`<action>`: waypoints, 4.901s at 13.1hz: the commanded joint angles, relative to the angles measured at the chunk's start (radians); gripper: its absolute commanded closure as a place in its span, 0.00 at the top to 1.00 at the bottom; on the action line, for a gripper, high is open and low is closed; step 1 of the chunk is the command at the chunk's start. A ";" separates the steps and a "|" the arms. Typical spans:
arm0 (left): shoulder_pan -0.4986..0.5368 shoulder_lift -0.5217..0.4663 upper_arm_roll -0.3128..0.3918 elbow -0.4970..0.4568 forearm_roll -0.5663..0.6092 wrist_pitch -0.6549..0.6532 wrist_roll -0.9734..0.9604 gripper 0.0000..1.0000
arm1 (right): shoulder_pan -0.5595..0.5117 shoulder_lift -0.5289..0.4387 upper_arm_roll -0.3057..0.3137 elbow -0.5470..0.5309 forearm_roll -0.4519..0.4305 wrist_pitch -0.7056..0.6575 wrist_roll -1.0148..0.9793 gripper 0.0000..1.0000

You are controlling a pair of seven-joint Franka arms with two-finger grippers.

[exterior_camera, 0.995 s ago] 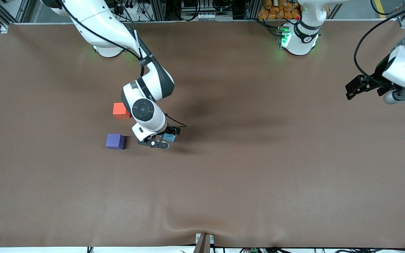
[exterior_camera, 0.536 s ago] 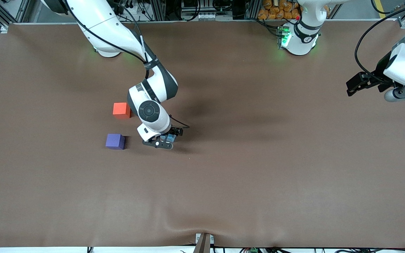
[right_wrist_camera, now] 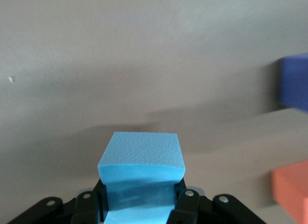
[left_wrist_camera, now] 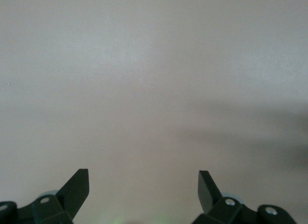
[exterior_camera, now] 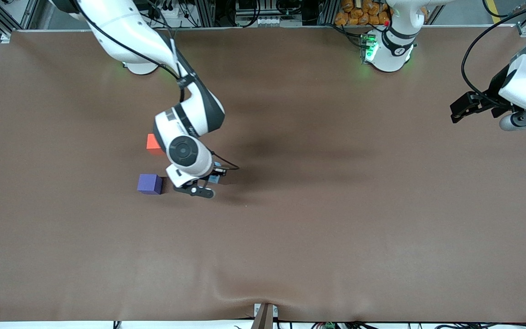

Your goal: Place blue block between orange and purple blocks

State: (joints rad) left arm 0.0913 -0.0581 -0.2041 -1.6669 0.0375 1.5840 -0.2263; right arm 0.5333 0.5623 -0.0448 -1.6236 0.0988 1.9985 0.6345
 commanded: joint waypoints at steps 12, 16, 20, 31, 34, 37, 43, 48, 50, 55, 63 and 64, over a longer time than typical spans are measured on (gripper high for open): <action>0.011 -0.008 -0.011 0.012 -0.011 -0.019 0.018 1.00 | -0.272 -0.348 0.008 -0.435 -0.010 0.098 -0.546 0.35; 0.008 -0.006 -0.015 0.013 -0.011 -0.019 0.016 1.00 | -0.312 -0.334 0.010 -0.460 -0.010 0.120 -0.567 0.35; -0.004 0.007 -0.018 0.030 0.002 -0.015 0.018 1.00 | -0.311 -0.323 0.010 -0.492 -0.011 0.169 -0.572 0.34; -0.005 0.009 -0.020 0.030 -0.007 -0.012 0.018 1.00 | -0.297 -0.253 0.010 -0.532 -0.047 0.288 -0.570 0.34; -0.001 0.010 -0.020 0.032 -0.010 -0.012 0.018 1.00 | -0.292 -0.237 0.010 -0.533 -0.048 0.302 -0.570 0.34; -0.001 0.011 -0.020 0.032 -0.010 -0.012 0.019 1.00 | -0.291 -0.217 0.010 -0.584 -0.048 0.391 -0.570 0.34; -0.002 0.011 -0.020 0.029 -0.010 -0.012 0.018 1.00 | -0.298 -0.199 0.011 -0.581 -0.045 0.396 -0.547 1.00; -0.005 0.017 -0.020 0.030 -0.010 -0.012 0.018 1.00 | -0.294 -0.243 0.013 -0.452 -0.034 0.136 -0.465 1.00; -0.005 0.017 -0.020 0.030 -0.010 -0.012 0.018 1.00 | -0.296 -0.268 0.014 -0.325 -0.030 -0.031 -0.463 1.00; -0.004 0.017 -0.020 0.029 -0.008 -0.012 0.018 1.00 | -0.338 -0.254 0.013 0.043 -0.021 -0.284 -0.463 1.00; -0.004 0.017 -0.020 0.029 -0.008 -0.012 0.019 1.00 | -0.479 -0.260 0.023 0.384 -0.035 -0.501 -0.483 1.00; -0.002 0.017 -0.020 0.029 -0.008 -0.012 0.019 1.00 | -0.510 -0.265 0.035 0.408 -0.027 -0.553 -0.490 1.00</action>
State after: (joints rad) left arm 0.0822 -0.0475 -0.2204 -1.6545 0.0375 1.5827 -0.2257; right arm 0.0964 0.2894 -0.0466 -1.2665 0.0578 1.5183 0.1579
